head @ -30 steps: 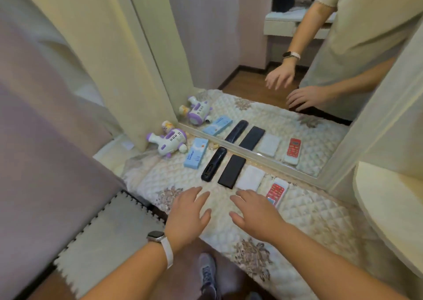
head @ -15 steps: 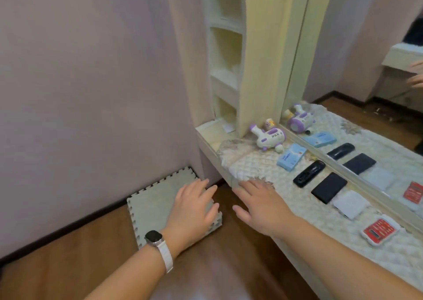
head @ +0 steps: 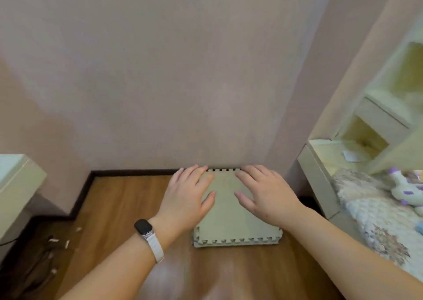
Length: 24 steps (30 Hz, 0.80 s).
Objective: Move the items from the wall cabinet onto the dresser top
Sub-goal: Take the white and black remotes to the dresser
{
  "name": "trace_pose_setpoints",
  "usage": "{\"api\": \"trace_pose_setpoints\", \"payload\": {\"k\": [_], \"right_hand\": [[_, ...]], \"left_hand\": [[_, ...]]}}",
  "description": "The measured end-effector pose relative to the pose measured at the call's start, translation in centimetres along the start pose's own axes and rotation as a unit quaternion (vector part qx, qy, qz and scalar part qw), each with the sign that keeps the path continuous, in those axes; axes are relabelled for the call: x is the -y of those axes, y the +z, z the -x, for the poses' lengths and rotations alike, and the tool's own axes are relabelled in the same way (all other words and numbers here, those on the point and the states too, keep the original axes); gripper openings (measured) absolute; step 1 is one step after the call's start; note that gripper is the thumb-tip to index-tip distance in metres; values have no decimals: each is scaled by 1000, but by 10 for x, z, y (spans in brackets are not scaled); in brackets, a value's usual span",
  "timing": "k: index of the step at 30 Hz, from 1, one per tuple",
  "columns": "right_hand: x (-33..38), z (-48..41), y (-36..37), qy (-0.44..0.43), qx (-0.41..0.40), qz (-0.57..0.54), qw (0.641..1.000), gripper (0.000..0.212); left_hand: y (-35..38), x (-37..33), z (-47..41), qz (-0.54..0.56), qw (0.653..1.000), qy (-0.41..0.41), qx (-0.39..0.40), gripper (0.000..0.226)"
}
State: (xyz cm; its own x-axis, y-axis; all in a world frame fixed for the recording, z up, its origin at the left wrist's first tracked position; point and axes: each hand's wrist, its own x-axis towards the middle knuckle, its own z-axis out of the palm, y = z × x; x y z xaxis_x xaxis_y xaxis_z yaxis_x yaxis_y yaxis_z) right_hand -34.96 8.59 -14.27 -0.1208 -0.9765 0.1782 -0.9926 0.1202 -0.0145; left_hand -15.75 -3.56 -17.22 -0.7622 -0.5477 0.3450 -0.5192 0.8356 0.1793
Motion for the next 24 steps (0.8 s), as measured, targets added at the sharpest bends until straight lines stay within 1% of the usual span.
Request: {"api": "trace_pose_setpoints", "payload": {"k": [7,13,16,18,24], "right_hand": [[41,-80,8,-93,-4,-15,996,50],[51,-155,28,-189,-13,-45,981,49],[56,-199,34,-246,-10,-70,967,51],[60,-228,33,-283,-24,-79,956,51],[91,-301,26,-387,-45,-118,913,53]], "left_hand": [[-27,66,15,-2,995,-93,-21,47],[-35,103,5,-73,982,-177,-1,47],[-48,114,-6,-99,967,-234,-1,47],[-59,120,-15,-132,953,-272,-5,46],[-92,133,-21,-211,909,-358,-14,46]]}}
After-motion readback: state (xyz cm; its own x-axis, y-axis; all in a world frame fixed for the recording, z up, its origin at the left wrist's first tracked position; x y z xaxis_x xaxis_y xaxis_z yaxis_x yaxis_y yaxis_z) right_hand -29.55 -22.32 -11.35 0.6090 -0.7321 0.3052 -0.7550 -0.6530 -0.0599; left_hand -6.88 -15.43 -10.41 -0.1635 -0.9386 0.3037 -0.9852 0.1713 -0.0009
